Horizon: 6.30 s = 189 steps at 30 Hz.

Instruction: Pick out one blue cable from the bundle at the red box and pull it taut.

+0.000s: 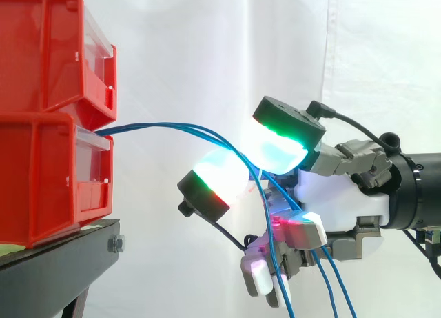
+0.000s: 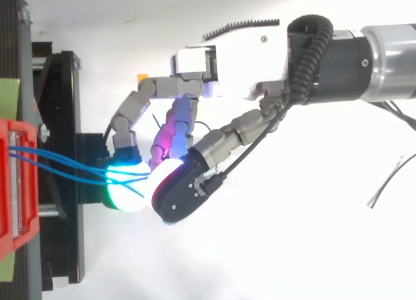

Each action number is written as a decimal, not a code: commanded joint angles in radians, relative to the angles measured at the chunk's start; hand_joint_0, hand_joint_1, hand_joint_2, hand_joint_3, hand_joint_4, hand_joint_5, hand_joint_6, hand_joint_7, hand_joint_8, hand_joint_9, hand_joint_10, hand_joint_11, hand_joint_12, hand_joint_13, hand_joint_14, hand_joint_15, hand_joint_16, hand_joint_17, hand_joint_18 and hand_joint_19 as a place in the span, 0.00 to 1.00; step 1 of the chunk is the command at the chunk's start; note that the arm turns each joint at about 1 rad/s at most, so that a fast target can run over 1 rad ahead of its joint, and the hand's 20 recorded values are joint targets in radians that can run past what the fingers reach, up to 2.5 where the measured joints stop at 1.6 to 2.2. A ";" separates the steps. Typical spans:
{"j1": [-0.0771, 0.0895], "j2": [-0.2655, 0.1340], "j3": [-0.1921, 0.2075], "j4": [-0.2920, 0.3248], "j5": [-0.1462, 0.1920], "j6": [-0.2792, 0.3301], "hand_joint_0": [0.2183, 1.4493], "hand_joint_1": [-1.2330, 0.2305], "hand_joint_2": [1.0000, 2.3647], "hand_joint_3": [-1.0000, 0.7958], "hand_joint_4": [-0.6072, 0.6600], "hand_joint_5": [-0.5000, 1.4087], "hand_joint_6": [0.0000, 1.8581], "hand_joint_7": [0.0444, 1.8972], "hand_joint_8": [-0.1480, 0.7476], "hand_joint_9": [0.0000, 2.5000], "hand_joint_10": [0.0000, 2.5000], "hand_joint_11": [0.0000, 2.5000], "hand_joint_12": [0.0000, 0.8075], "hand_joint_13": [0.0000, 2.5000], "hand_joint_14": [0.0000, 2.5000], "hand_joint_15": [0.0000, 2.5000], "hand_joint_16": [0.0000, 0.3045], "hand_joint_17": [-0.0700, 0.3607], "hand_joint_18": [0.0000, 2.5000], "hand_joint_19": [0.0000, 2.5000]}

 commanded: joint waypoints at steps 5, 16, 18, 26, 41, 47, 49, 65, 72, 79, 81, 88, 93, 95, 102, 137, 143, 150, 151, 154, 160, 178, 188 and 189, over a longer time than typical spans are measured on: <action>-0.002 -0.001 0.000 -0.001 0.000 0.000 0.29 0.39 0.01 0.43 0.40 0.23 0.47 0.41 0.49 0.53 0.01 0.24 0.31 0.36 0.01 0.15 0.14 0.38 0.34 0.26; -0.005 0.001 0.000 -0.007 -0.014 0.000 0.34 0.28 0.01 0.38 0.42 0.22 0.49 0.40 0.48 0.52 0.01 0.26 0.30 0.36 0.01 0.16 0.13 0.37 0.34 0.25; -0.006 0.001 0.000 -0.007 -0.015 -0.002 0.35 0.27 0.01 0.36 0.42 0.22 0.49 0.39 0.48 0.52 0.01 0.26 0.30 0.36 0.01 0.16 0.13 0.37 0.34 0.25; -0.009 0.010 0.000 -0.011 -0.015 -0.041 0.36 0.26 0.00 0.28 0.37 0.22 0.50 0.36 0.47 0.55 0.01 0.27 0.30 0.37 0.01 0.16 0.12 0.36 0.34 0.25; -0.012 0.022 0.000 -0.042 -0.023 -0.068 0.25 0.48 0.00 0.28 0.44 0.23 0.47 0.39 0.47 0.55 0.01 0.24 0.30 0.36 0.01 0.16 0.14 0.38 0.35 0.25; -0.014 0.038 0.000 -0.060 -0.023 -0.098 0.30 0.51 0.00 0.29 0.42 0.23 0.46 0.40 0.46 0.55 0.01 0.24 0.29 0.36 0.01 0.16 0.13 0.37 0.34 0.26; -0.012 0.038 0.000 -0.068 -0.023 -0.101 0.30 0.51 0.01 0.32 0.42 0.23 0.46 0.41 0.46 0.55 0.01 0.24 0.29 0.36 0.01 0.16 0.13 0.37 0.33 0.26; -0.017 0.038 0.000 -0.074 -0.023 -0.121 0.29 0.43 0.01 0.43 0.44 0.23 0.47 0.43 0.49 0.54 0.01 0.25 0.30 0.35 0.01 0.16 0.13 0.37 0.33 0.26; -0.023 0.038 0.000 -0.074 -0.023 -0.126 0.30 0.37 0.01 0.41 0.46 0.23 0.48 0.42 0.49 0.54 0.01 0.27 0.29 0.35 0.01 0.16 0.13 0.37 0.33 0.26; -0.031 0.038 -0.002 -0.079 -0.029 -0.137 0.34 0.31 0.01 0.32 0.45 0.23 0.49 0.39 0.49 0.56 0.01 0.28 0.27 0.36 0.01 0.16 0.12 0.36 0.34 0.25; -0.034 0.038 -0.002 -0.083 -0.034 -0.141 0.35 0.30 0.00 0.29 0.44 0.23 0.49 0.38 0.49 0.56 0.01 0.29 0.27 0.36 0.01 0.15 0.12 0.36 0.34 0.25; -0.037 0.038 -0.002 -0.094 -0.049 -0.152 0.31 0.31 0.00 0.28 0.42 0.24 0.49 0.39 0.47 0.59 0.01 0.28 0.26 0.37 0.01 0.15 0.12 0.35 0.35 0.25; -0.038 0.038 -0.002 -0.108 -0.052 -0.160 0.26 0.40 0.00 0.28 0.45 0.24 0.48 0.39 0.47 0.60 0.01 0.27 0.27 0.38 0.01 0.16 0.13 0.37 0.36 0.25; -0.038 0.038 -0.002 -0.114 -0.052 -0.161 0.25 0.42 0.00 0.28 0.45 0.24 0.48 0.40 0.47 0.60 0.01 0.27 0.28 0.38 0.01 0.16 0.13 0.38 0.36 0.25; -0.038 0.038 0.000 -0.114 -0.052 -0.161 0.28 0.49 0.00 0.28 0.43 0.23 0.47 0.41 0.46 0.58 0.01 0.26 0.28 0.37 0.01 0.16 0.13 0.37 0.35 0.25; -0.035 0.061 0.043 -0.168 0.002 -0.158 0.25 0.49 0.00 0.29 0.46 0.23 0.45 0.40 0.48 0.55 0.01 0.25 0.29 0.35 0.01 0.14 0.13 0.38 0.32 0.25; -0.034 0.061 0.041 -0.159 0.025 -0.156 0.29 0.51 0.01 0.35 0.45 0.23 0.45 0.40 0.47 0.55 0.01 0.25 0.27 0.34 0.01 0.15 0.13 0.36 0.30 0.26; -0.029 0.061 0.041 -0.145 0.043 -0.160 0.29 0.51 0.01 0.41 0.45 0.23 0.45 0.42 0.48 0.55 0.01 0.25 0.29 0.33 0.01 0.15 0.13 0.37 0.29 0.26; -0.028 0.061 0.041 -0.145 0.043 -0.160 0.29 0.49 0.01 0.42 0.46 0.22 0.45 0.43 0.49 0.54 0.01 0.26 0.29 0.33 0.01 0.15 0.13 0.37 0.29 0.26; -0.026 0.061 0.041 -0.145 0.043 -0.161 0.28 0.47 0.01 0.44 0.47 0.22 0.46 0.40 0.50 0.54 0.01 0.25 0.32 0.34 0.01 0.15 0.14 0.39 0.30 0.26; -0.021 0.059 0.041 -0.129 0.049 -0.167 0.26 0.43 0.01 0.39 0.48 0.22 0.47 0.39 0.49 0.53 0.01 0.26 0.31 0.33 0.01 0.15 0.14 0.38 0.30 0.27; -0.017 0.061 0.041 -0.129 0.049 -0.183 0.29 0.43 0.01 0.47 0.49 0.22 0.48 0.37 0.53 0.54 0.01 0.27 0.35 0.34 0.01 0.14 0.16 0.41 0.32 0.25; -0.017 0.059 0.040 -0.133 0.049 -0.184 0.31 0.36 0.01 0.41 0.50 0.21 0.50 0.34 0.50 0.53 0.01 0.32 0.33 0.34 0.01 0.16 0.14 0.38 0.31 0.26; -0.017 0.059 0.040 -0.133 0.049 -0.184 0.31 0.36 0.01 0.40 0.50 0.21 0.50 0.34 0.50 0.53 0.01 0.33 0.33 0.35 0.01 0.16 0.14 0.38 0.32 0.26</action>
